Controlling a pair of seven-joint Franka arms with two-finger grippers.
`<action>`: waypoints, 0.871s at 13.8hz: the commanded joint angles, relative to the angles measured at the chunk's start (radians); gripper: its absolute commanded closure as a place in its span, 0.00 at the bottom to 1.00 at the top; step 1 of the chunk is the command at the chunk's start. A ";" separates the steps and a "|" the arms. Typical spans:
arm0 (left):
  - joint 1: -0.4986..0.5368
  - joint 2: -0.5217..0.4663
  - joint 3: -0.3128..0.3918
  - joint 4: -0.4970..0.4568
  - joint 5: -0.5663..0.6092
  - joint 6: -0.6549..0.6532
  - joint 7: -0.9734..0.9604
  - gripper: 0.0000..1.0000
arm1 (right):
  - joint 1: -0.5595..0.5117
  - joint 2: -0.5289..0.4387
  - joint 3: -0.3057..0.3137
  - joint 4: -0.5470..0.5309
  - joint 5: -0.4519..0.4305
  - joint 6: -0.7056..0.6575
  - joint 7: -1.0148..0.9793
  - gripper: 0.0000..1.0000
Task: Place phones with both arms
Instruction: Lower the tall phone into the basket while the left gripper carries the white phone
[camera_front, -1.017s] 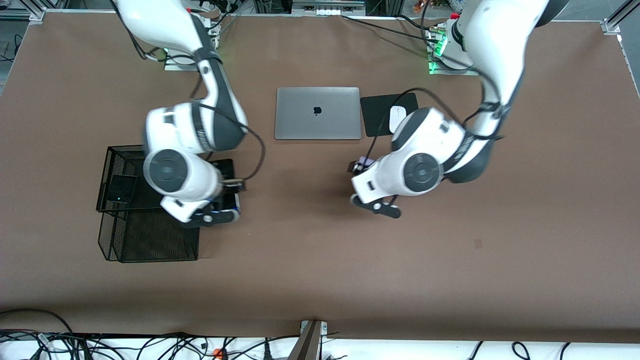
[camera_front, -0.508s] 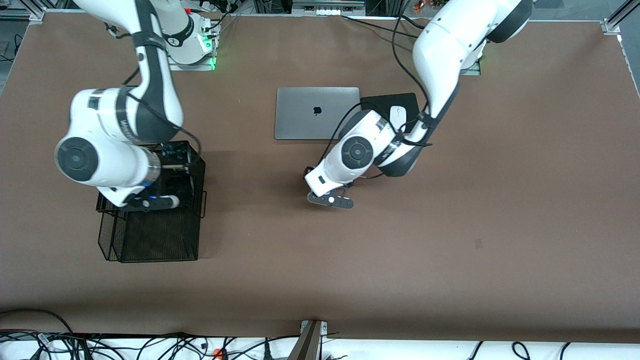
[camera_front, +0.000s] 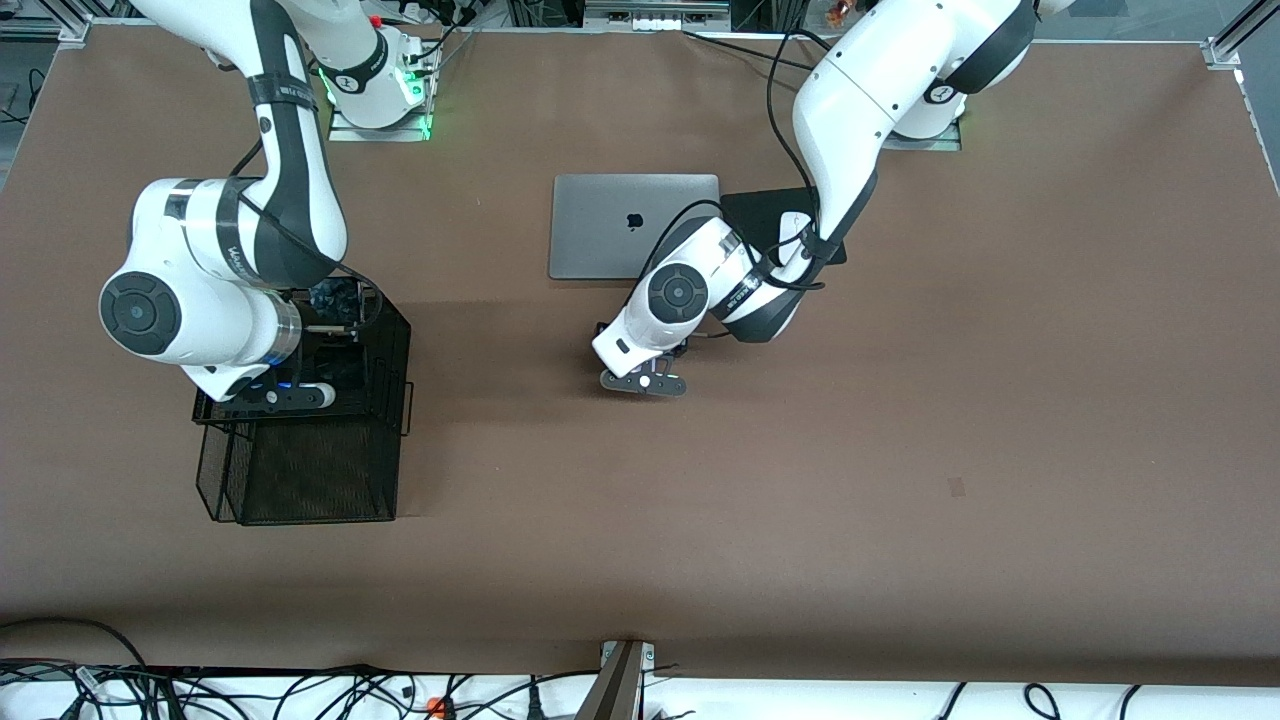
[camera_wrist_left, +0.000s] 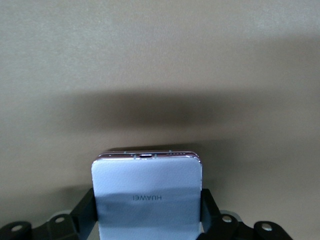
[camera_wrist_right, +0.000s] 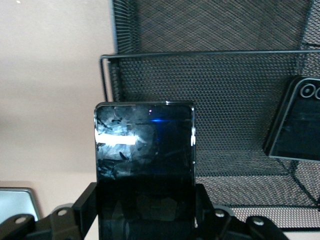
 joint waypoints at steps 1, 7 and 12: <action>-0.024 0.006 0.009 -0.007 0.014 0.034 -0.023 0.63 | 0.014 -0.037 -0.025 -0.036 -0.030 0.032 0.004 1.00; 0.027 -0.111 0.008 -0.027 0.014 -0.132 -0.017 0.00 | 0.011 -0.012 -0.043 -0.051 -0.030 0.090 0.003 1.00; 0.126 -0.351 0.008 -0.017 0.014 -0.427 -0.013 0.00 | 0.010 0.009 -0.042 -0.048 -0.027 0.125 0.004 1.00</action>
